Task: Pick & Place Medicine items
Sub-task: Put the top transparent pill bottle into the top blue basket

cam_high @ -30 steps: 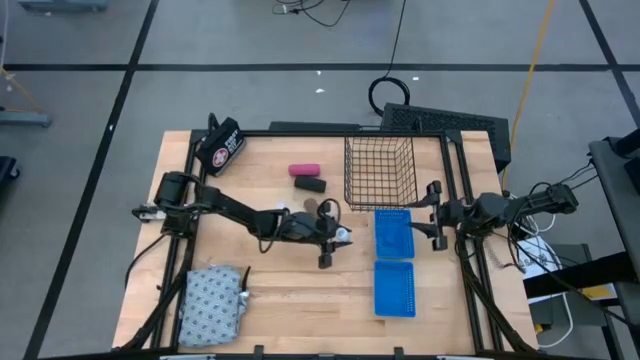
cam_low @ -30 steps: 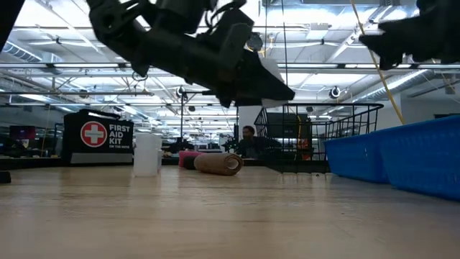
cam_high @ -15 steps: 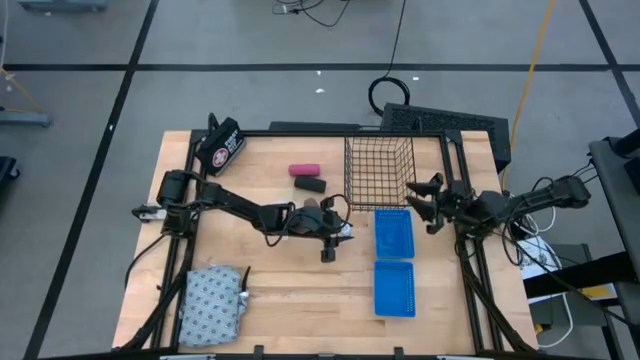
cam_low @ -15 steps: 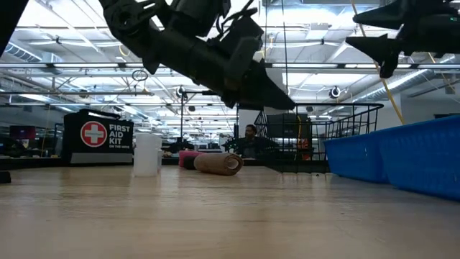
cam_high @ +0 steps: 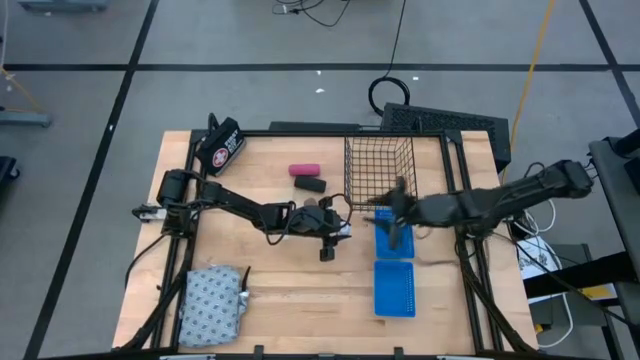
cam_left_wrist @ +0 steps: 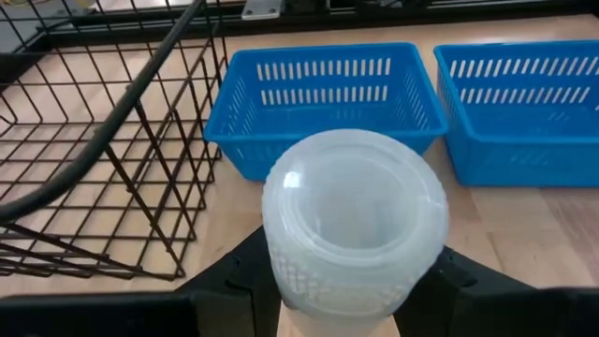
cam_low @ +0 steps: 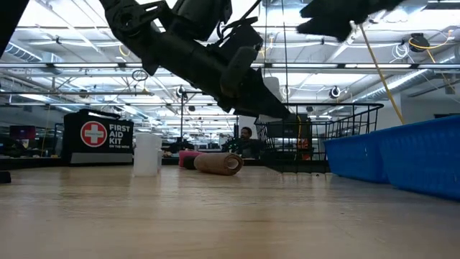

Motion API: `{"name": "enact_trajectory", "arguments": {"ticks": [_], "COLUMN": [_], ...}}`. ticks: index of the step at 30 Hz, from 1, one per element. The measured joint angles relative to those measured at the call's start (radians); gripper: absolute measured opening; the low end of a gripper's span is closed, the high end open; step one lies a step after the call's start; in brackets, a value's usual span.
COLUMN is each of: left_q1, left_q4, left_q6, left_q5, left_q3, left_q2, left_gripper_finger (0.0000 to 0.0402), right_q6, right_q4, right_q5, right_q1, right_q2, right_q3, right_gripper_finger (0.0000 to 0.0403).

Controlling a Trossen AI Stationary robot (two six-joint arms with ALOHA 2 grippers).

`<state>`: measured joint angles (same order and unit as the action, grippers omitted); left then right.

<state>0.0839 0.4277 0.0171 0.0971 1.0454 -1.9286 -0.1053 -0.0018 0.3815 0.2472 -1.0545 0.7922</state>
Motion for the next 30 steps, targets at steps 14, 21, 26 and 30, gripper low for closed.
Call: {"name": "enact_trajectory", "arguments": {"ticks": [14, 21, 26, 30], "left_q1": [0.011, 0.023, 0.023, 0.022], "left_q4": [-0.043, -0.048, -0.051, -0.052], "left_q6": [-0.004, 0.003, 0.004, 0.004], "left_q5": [0.007, 0.008, 0.008, 0.01], "left_q3": [0.0, 0.0, 0.0, 0.0], "left_q2": [0.0, 0.0, 0.0, 0.0], "left_gripper_finger": [0.0157, 0.0157, 0.0157, 0.0157], "right_q6": [0.042, 0.038, 0.038, 0.038], "right_q4": [-0.131, -0.124, -0.125, -0.134], "right_q5": [-0.167, -0.176, -0.178, -0.181], "right_q1": [-0.059, -0.085, -0.085, -0.085], "right_q2": [-0.439, -0.477, -0.477, -0.477], "right_q3": [0.217, 0.217, 0.217, 0.217], "right_gripper_finger": [0.0284, 0.0274, 0.0241, 0.0202]}}
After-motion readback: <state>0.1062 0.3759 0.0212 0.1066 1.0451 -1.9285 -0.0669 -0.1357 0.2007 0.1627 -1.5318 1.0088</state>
